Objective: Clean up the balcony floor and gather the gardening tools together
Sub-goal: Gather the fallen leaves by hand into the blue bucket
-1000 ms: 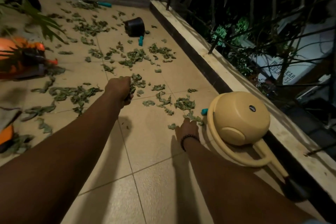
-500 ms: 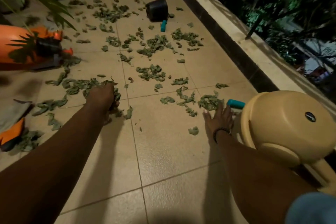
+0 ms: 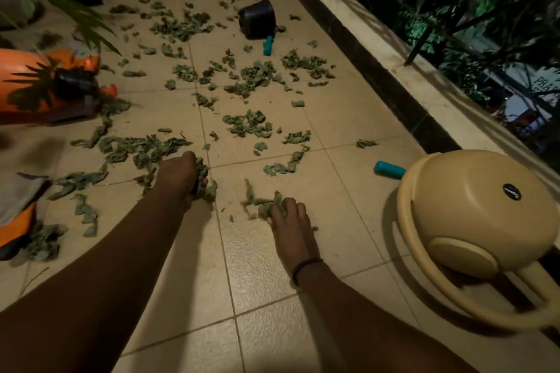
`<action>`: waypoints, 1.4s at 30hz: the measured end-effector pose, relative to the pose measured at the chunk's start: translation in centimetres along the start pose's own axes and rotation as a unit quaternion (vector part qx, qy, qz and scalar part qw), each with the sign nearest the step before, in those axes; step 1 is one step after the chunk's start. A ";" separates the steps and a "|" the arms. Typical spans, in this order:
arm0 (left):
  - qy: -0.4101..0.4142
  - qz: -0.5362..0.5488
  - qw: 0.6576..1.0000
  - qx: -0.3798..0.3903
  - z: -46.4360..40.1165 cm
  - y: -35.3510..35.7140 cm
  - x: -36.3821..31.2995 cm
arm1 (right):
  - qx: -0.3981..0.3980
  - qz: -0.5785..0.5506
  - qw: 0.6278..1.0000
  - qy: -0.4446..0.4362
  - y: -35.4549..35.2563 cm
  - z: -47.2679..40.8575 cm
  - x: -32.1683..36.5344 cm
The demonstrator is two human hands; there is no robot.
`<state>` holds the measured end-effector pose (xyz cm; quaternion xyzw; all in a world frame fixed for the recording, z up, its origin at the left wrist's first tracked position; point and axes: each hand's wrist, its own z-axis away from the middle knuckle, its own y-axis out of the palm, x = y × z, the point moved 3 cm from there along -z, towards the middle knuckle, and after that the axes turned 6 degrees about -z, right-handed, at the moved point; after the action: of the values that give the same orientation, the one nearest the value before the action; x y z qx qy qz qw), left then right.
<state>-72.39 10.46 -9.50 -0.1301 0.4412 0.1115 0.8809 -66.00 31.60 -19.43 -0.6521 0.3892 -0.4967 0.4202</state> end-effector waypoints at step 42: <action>0.048 0.308 0.922 0.230 8.4 -5.1 -7.4 | -0.053 -0.335 0.940 0.026 -12.5 -10.1 22.8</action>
<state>-68.81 7.81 1.95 0.2131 0.5149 0.2659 0.7866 -70.09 13.14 1.14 -0.7532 0.1850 -0.6038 0.1839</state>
